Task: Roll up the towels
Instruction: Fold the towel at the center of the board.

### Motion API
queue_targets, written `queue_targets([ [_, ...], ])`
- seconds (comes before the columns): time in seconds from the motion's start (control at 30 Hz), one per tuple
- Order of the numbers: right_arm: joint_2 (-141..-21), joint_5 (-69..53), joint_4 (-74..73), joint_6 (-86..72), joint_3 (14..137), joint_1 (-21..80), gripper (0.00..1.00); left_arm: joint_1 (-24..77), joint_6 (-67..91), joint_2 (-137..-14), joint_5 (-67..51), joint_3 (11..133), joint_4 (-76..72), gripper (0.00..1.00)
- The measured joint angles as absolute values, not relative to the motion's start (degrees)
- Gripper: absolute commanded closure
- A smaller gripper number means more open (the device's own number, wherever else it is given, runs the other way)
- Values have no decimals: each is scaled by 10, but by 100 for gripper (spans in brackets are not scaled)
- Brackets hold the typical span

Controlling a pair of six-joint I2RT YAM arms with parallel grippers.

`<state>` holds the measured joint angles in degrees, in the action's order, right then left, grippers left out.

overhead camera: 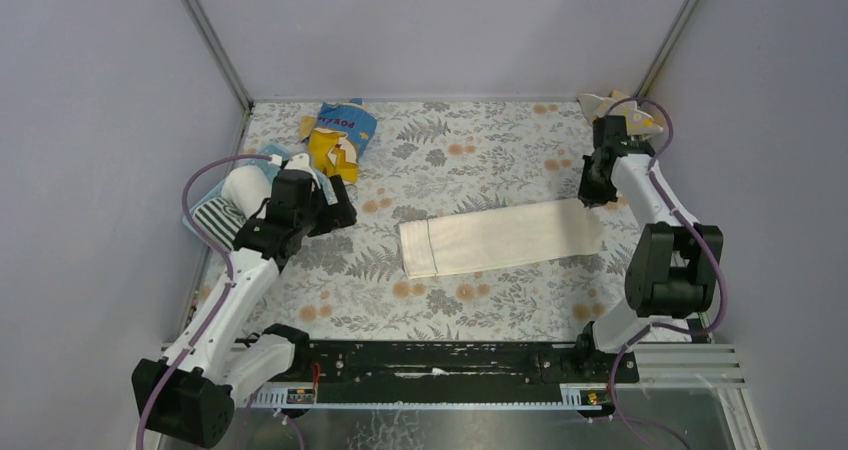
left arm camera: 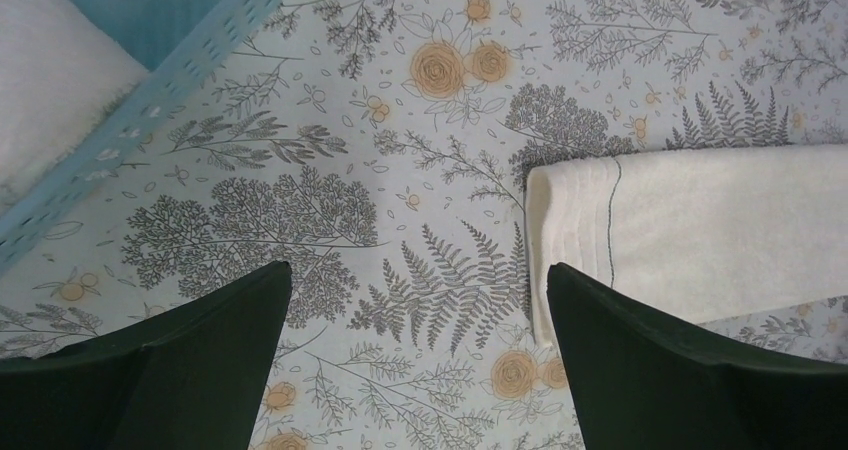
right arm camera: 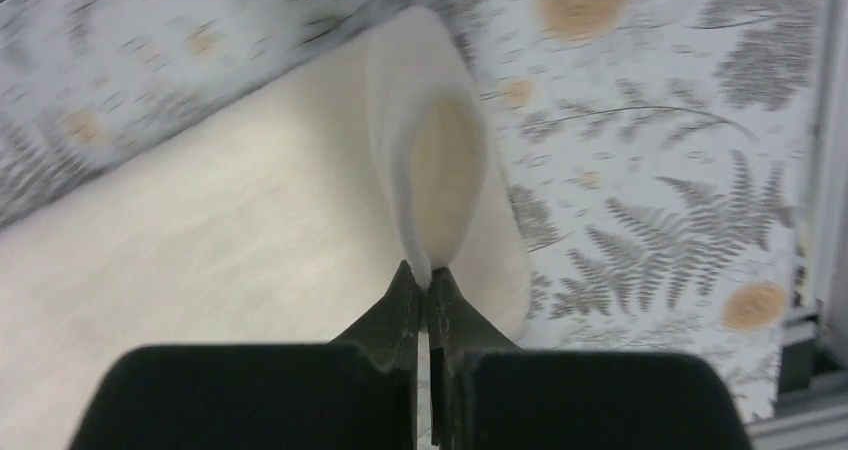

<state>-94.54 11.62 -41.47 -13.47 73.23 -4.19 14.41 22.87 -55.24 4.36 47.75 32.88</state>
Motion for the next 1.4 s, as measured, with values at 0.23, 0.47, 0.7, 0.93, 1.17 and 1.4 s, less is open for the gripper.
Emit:
queue_targets([
  [0.23, -895, -33, -398, -147, 707, 53, 100, 144, 257, -579, -3, 468, 321, 1],
  [0.47, -895, -149, -354, -181, 704, 143, 100, 144, 306, -609, -70, 423, 284, 1],
  [0.7, -923, -207, -326, -220, 709, 214, 100, 144, 355, -655, -148, 373, 212, 3],
  [0.93, -950, -221, -323, -250, 720, 270, 100, 159, 392, -695, -183, 340, 152, 14],
  [1.17, -962, -220, -325, -279, 745, 304, 100, 193, 420, -739, -194, 336, 95, 29],
  [1.4, -982, -215, -327, -300, 761, 322, 100, 217, 443, -799, -197, 333, 33, 41],
])
